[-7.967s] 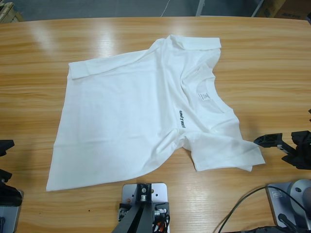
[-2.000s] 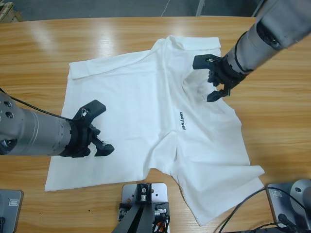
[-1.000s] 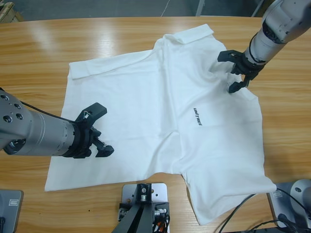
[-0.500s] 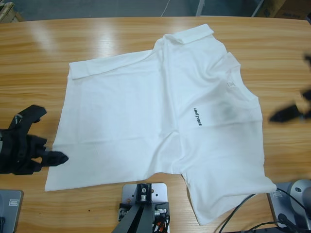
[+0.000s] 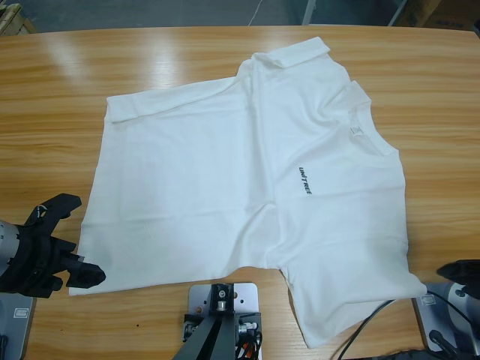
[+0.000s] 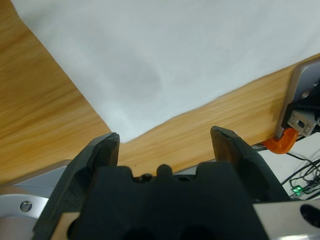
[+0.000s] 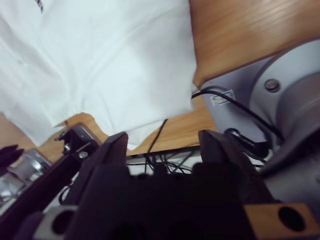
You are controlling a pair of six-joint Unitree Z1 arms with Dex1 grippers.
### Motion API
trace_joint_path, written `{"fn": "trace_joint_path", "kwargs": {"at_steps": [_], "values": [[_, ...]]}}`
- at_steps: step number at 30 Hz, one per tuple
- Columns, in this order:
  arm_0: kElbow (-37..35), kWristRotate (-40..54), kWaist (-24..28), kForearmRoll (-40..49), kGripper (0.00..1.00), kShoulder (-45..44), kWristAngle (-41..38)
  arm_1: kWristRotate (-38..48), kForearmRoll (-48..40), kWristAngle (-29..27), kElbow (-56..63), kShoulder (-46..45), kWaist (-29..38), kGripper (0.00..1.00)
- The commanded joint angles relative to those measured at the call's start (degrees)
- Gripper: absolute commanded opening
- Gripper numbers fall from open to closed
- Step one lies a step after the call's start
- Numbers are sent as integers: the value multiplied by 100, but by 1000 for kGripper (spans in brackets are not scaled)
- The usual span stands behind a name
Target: Fold clothes
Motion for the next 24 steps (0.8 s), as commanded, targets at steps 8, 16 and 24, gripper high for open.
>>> {"fn": "trace_joint_path", "kwargs": {"at_steps": [8,16,24], "values": [[116,-27,38,43,720,115,133,1366,-850,-617,620,1149,1255,634],[-9,15,38,39,720,172,211,1922,-1585,-605,1003,1717,1902,614],[-81,-12,38,4,720,261,225,1940,-1901,-540,1159,1831,1951,614]]}}
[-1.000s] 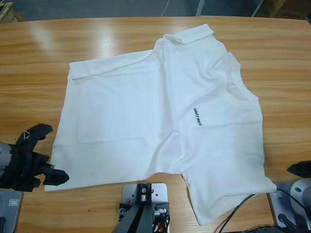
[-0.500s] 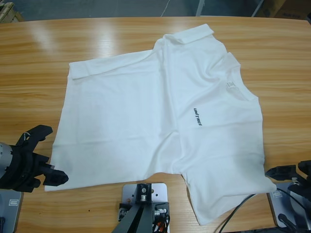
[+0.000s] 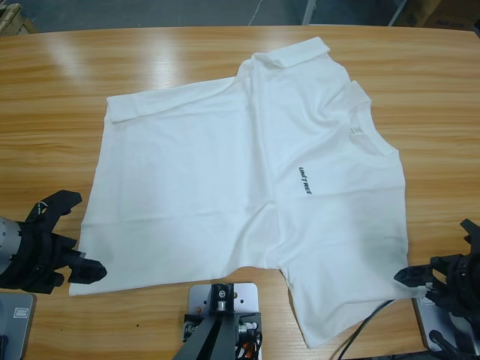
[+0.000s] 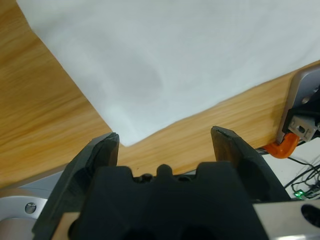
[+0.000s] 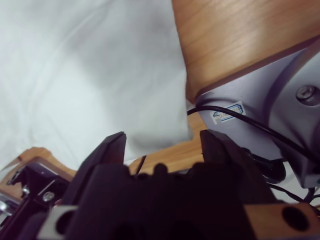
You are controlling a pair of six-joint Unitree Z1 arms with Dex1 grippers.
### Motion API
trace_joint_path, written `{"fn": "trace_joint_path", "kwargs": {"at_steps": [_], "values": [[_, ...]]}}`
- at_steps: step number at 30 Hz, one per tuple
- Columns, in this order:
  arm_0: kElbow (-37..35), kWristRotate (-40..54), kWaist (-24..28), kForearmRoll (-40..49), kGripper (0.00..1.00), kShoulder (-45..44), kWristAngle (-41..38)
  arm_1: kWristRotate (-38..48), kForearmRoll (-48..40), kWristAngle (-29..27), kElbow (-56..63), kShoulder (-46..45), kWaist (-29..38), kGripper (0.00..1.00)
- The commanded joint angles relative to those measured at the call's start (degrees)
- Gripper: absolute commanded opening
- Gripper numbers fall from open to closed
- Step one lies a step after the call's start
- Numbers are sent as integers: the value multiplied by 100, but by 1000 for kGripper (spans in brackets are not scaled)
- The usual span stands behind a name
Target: Fold clothes
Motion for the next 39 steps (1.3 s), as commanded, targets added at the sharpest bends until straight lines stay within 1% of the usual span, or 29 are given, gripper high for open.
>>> {"fn": "trace_joint_path", "kwargs": {"at_steps": [1,5,11,13,15,16,17,18,20,21,24,26,29,31,33,36,39], "values": [[-2,-12,37,3,720,209,92,86,-356,22,305,264,116,613],[21,-12,37,-20,720,232,99,-23,-699,-29,442,264,130,609],[67,-29,37,-48,720,223,101,-231,-743,-104,436,290,151,617],[75,-29,37,-48,720,215,101,-322,-759,-199,426,290,206,650],[79,-29,37,-61,720,215,101,-435,-759,-215,424,299,218,642],[81,-35,37,-77,720,215,101,-477,-766,-215,419,286,218,607],[75,-38,37,-84,720,215,101,-538,-761,-215,406,260,218,527],[82,-38,37,-91,720,215,101,-611,-752,-215,377,221,218,399],[88,-38,37,-98,720,215,101,-802,-611,-146,232,235,218,55],[109,-38,37,-101,720,208,101,-964,-494,-127,109,281,218,0],[133,-43,37,-101,723,188,101,-1338,-204,-136,-218,387,218,0],[149,-56,37,-101,760,172,101,-1444,-158,-138,-316,439,218,0],[181,-64,37,-105,761,144,105,-1816,116,-67,-669,539,218,0],[212,-73,37,-142,761,136,107,-2055,127,-48,-829,705,218,0],[228,-82,37,-184,761,143,101,-2280,-19,22,-863,1074,148,0],[234,-87,37,-198,761,127,105,-2425,-527,91,-782,1617,102,0],[265,-98,37,-194,761,100,124,-2599,-694,98,-778,1853,49,0]]}}
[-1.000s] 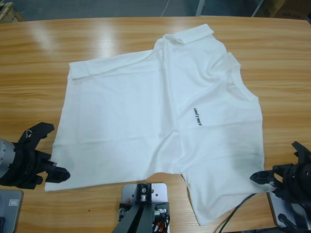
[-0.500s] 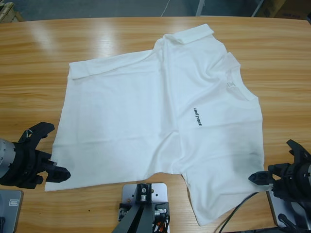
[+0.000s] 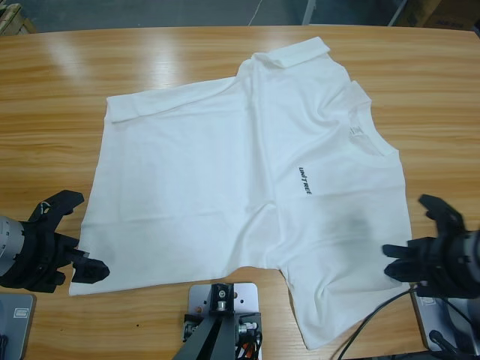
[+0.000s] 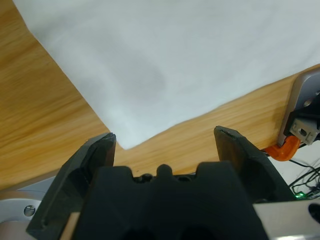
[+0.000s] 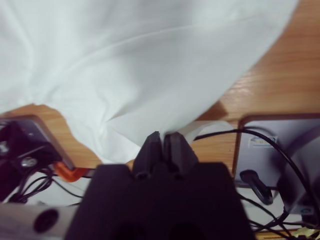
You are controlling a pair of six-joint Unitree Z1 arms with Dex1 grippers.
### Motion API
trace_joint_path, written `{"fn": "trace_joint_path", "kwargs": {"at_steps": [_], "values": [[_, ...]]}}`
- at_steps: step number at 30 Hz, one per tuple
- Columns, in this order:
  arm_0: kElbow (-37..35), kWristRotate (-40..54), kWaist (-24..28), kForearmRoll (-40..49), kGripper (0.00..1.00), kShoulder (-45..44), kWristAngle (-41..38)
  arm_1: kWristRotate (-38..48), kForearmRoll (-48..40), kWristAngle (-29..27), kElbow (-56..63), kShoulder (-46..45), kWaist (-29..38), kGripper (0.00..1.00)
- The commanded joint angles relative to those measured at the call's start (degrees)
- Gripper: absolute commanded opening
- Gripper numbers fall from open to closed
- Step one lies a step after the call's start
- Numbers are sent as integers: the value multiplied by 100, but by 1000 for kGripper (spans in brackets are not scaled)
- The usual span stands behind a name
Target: Fold clothes
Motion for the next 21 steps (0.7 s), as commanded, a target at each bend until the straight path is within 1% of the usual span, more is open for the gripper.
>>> {"fn": "trace_joint_path", "kwargs": {"at_steps": [1,2,5,6,7,8,9,10,15,18,21], "values": [[242,-117,37,-95,757,19,148,-424,-585,123,49,989,-124,0],[272,-140,37,-95,734,-39,160,-438,-571,116,62,949,-122,0],[333,-247,37,-25,502,-313,167,-480,-564,123,72,887,-124,0],[358,-428,37,82,496,-399,197,-487,-567,125,69,871,-128,0],[372,-669,37,149,503,-466,234,-487,-569,125,76,859,-122,0],[402,-1119,37,163,533,-492,234,-487,-576,120,83,854,-124,0],[513,-1801,37,115,630,-504,236,-487,-590,113,93,854,-119,0],[678,-2281,37,-36,687,-541,244,-487,-602,107,93,854,-126,0],[1325,-3404,37,-660,688,-898,232,-487,-613,53,179,748,-124,0],[1638,-3752,12,-1175,688,-981,109,-487,-652,35,178,748,-124,0],[1961,-4278,-155,-1783,688,-940,16,-485,-657,28,181,743,-124,0]]}}
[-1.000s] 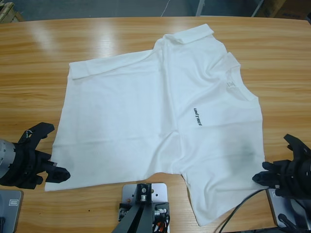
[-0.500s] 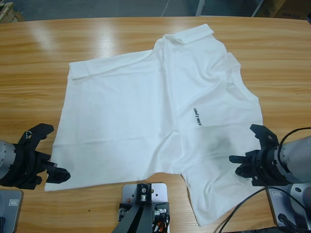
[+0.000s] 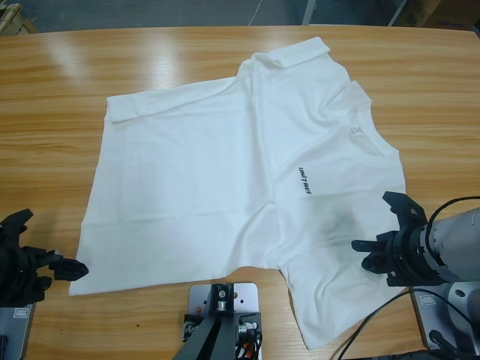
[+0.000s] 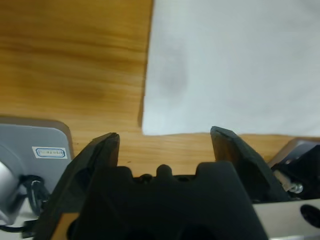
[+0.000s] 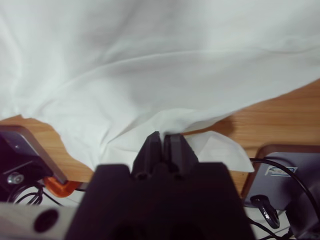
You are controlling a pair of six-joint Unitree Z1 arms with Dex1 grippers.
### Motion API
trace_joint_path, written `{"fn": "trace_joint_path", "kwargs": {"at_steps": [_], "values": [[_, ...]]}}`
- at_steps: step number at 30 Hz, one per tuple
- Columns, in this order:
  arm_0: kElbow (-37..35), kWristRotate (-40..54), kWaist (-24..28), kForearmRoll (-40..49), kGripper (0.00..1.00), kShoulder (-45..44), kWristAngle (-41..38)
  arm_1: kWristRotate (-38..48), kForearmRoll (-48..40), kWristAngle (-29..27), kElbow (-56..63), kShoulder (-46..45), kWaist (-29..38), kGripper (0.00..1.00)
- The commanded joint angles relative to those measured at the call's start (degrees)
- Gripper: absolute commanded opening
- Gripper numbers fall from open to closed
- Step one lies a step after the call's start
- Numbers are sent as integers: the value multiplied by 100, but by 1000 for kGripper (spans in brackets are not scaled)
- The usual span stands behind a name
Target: Fold clothes
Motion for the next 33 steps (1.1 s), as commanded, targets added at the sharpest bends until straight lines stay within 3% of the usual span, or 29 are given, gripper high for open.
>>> {"fn": "trace_joint_path", "kwargs": {"at_steps": [1,11,16,17,28,33], "values": [[931,-1116,-190,-1405,688,-156,-184,-63,-76,-18,140,-18,-48,0],[1348,-1519,-297,-1947,657,-92,-261,-57,-76,-53,149,-34,-52,0],[1618,-1417,-297,-2481,53,-71,-252,-57,-96,-61,149,-34,-50,0],[1627,-1417,-297,-2481,0,-117,-224,-57,-106,-61,149,-34,-45,0],[1427,-985,-297,-2450,0,-131,-172,-61,-175,-44,169,-50,-52,0],[987,-1029,-324,-1300,0,-634,-395,-57,342,5,-76,-347,-48,0]]}}
